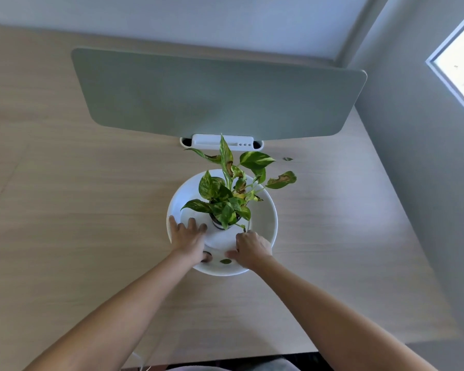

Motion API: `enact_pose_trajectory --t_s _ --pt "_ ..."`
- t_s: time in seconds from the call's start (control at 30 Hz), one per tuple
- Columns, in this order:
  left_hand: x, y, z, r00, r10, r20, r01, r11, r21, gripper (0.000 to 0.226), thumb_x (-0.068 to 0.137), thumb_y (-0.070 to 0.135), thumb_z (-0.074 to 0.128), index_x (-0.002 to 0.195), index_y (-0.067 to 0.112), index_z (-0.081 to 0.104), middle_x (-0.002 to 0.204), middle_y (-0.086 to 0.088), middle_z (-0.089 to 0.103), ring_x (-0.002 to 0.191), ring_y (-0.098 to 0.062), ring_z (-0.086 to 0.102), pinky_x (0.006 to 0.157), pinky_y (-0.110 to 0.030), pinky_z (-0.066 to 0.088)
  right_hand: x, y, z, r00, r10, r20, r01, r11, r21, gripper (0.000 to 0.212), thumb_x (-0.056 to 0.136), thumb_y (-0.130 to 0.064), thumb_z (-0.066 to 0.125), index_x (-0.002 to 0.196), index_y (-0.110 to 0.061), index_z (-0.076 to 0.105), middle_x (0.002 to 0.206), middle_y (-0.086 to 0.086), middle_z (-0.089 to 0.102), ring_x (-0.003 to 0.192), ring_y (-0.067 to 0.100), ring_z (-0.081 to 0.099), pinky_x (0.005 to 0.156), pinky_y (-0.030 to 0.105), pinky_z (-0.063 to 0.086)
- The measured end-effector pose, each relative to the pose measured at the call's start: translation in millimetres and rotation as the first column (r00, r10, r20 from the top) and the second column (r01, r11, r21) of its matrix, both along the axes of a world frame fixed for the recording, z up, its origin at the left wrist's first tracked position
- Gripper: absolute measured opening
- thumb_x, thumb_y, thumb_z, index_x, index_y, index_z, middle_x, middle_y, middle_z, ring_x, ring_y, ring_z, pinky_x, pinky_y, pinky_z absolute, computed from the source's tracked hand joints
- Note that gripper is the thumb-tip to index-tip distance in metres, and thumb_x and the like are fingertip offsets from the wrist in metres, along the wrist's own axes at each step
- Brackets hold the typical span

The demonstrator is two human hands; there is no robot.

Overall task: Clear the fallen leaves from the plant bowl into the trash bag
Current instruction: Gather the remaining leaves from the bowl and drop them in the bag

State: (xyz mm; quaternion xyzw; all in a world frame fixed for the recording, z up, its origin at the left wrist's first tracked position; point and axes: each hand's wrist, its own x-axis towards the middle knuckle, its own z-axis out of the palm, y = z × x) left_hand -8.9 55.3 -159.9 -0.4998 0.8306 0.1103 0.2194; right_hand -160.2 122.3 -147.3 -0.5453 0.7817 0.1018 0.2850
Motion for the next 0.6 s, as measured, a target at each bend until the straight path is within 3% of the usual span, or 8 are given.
enact_pose_trajectory --t_s 0.07,0.13,0.27,0.4,0.5,0.6 --pt "-2 0 3 1.000 0.004 0.002 -0.004 1.000 0.015 0.058 0.070 0.047 0.063 0.122 0.025 0.048 0.118 -0.007 0.048 0.102 -0.034 0.060 0.115 -0.056 0.008 14 2 -2 0.996 0.013 -0.090 -0.010 0.999 0.031 0.067 0.074 -0.063 0.062 0.118 -0.013 0.054 0.116 0.009 0.054 0.106 0.030 0.057 0.079 0.038 0.046" --pt "-1 -1 4 1.000 -0.007 -0.007 0.007 1.000 0.016 0.042 0.076 0.032 0.063 0.116 0.025 0.053 0.117 -0.006 0.050 0.099 -0.030 0.063 0.116 -0.055 0.007 26 2 -3 0.993 -0.015 -0.121 0.020 0.999 0.045 0.068 0.074 -0.058 0.066 0.122 -0.012 0.051 0.120 0.009 0.052 0.109 0.030 0.054 0.082 0.037 0.046" --pt "10 -7 6 0.995 -0.030 -0.093 0.030 1.000 -0.001 0.025 0.080 0.008 0.053 0.101 0.020 0.062 0.107 -0.005 0.059 0.100 -0.022 0.061 0.119 -0.054 0.002 32 -5 -2 0.993 -0.083 -0.080 0.085 0.996 0.026 0.038 0.086 -0.014 0.063 0.122 -0.008 0.055 0.122 0.013 0.053 0.112 0.031 0.057 0.089 0.037 0.050" --pt "19 -11 -1 0.983 -0.102 -0.151 0.098 0.995 -0.034 0.023 0.077 -0.003 0.049 0.089 0.011 0.063 0.086 -0.007 0.060 0.095 -0.024 0.060 0.119 -0.053 0.005 30 -4 -2 0.994 -0.069 -0.080 0.067 0.997 -0.027 0.034 0.087 0.011 0.040 0.114 0.001 0.058 0.116 0.019 0.059 0.108 0.035 0.060 0.089 0.037 0.050" --pt "23 -13 -6 0.967 -0.167 -0.195 0.166 0.986 -0.023 0.022 0.073 -0.008 0.045 0.072 0.011 0.057 0.073 -0.003 0.046 0.087 -0.026 0.058 0.119 -0.052 0.010 29 -5 -2 0.998 -0.010 -0.057 0.009 1.000 -0.014 0.033 0.086 0.013 0.041 0.111 0.003 0.059 0.113 0.021 0.061 0.105 0.037 0.062 0.086 0.038 0.051" --pt "24 -19 -5 0.946 -0.172 -0.276 0.191 0.981 0.045 0.035 0.069 -0.011 0.040 0.053 0.018 0.030 0.070 -0.003 0.045 0.072 -0.025 0.045 0.116 -0.047 0.014 20 -6 -1 0.997 -0.047 0.055 0.051 0.997 -0.061 0.026 0.086 0.003 0.049 0.106 -0.002 0.065 0.113 0.016 0.065 0.097 0.031 0.065 0.080 0.034 0.052"
